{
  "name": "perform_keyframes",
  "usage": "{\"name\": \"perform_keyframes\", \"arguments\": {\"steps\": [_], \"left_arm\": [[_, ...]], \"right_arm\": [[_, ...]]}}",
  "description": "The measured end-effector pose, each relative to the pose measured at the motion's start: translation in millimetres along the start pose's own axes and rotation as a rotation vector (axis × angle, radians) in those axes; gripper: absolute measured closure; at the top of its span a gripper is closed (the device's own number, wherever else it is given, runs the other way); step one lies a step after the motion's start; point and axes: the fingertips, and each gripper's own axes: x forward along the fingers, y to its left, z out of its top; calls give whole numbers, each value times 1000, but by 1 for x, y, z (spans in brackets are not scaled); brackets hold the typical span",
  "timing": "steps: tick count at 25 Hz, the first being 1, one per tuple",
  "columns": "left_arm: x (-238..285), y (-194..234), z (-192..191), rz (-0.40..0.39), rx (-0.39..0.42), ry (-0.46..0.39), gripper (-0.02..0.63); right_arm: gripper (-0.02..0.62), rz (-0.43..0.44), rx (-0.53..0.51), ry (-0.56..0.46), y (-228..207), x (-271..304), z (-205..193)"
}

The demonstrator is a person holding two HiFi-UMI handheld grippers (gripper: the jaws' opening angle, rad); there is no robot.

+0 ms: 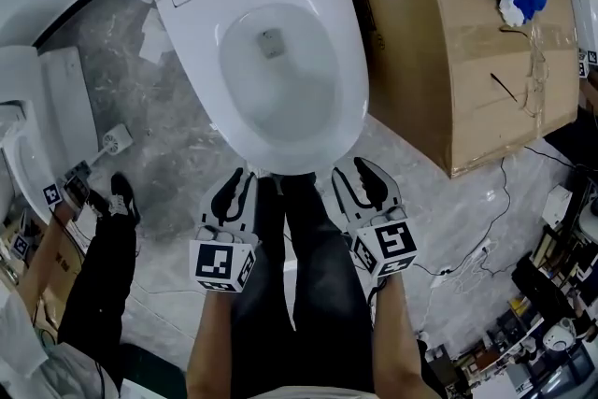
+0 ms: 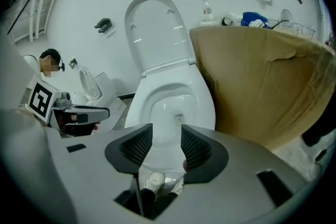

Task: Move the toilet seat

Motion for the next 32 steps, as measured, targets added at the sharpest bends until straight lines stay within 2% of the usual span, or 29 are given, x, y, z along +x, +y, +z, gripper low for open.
{"name": "perform_keyframes", "arguments": {"steps": [15, 22, 28, 32], "left_arm": [[29, 35, -49, 101, -83, 90, 411], [40, 46, -60, 136, -112, 120, 353], [50, 53, -66, 144, -133, 133, 330], [56, 55, -70, 146, -156, 138, 304]], "right_arm": [[343, -34, 45, 71, -34, 43, -35], [307, -73, 91, 87, -43, 55, -53], [247, -138, 155, 76, -59, 61, -62], [216, -130, 204, 77, -64, 69, -66]]}}
